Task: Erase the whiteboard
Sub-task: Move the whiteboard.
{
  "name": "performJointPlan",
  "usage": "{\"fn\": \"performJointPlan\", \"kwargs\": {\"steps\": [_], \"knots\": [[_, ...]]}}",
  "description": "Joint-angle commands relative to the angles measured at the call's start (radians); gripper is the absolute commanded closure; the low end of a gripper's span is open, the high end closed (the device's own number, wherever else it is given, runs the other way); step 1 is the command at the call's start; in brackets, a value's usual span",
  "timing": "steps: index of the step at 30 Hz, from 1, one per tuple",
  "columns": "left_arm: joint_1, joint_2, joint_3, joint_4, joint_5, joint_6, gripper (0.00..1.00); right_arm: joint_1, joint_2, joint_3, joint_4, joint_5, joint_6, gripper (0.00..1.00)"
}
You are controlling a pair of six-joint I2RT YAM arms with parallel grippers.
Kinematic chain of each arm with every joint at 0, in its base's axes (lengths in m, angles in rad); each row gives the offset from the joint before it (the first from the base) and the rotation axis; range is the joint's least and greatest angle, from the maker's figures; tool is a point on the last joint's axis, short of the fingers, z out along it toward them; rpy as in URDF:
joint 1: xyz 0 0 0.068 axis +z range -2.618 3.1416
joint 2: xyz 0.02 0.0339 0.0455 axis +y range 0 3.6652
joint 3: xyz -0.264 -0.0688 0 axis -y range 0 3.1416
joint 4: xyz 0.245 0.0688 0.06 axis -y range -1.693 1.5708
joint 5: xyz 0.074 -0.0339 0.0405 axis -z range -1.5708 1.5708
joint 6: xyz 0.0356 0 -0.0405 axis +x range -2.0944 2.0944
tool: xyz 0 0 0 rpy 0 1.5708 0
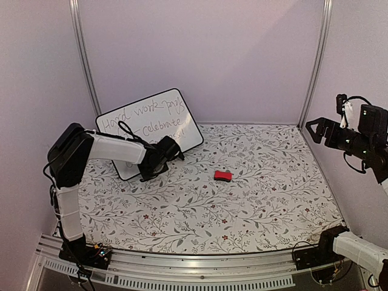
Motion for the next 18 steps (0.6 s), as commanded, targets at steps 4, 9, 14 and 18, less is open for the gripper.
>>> {"fn": "performJointPlan", "kwargs": {"steps": [4,9,14,18], "knots": [[0.010,0.033,0.001,0.021,-0.045,0.008,0.55,0.006,-0.017,-0.010,0.035,-0.048,-0.007,0.01],[0.009,0.049,0.001,0.026,-0.045,-0.001,0.57,0.007,-0.019,-0.010,0.037,-0.053,-0.007,0.01],[0.012,0.064,0.002,0.032,-0.044,-0.008,0.62,0.006,-0.018,-0.008,0.037,-0.058,-0.006,0.01],[0.012,0.072,0.003,0.036,-0.045,-0.012,0.70,0.006,-0.022,-0.008,0.036,-0.059,-0.007,0.01]]}}
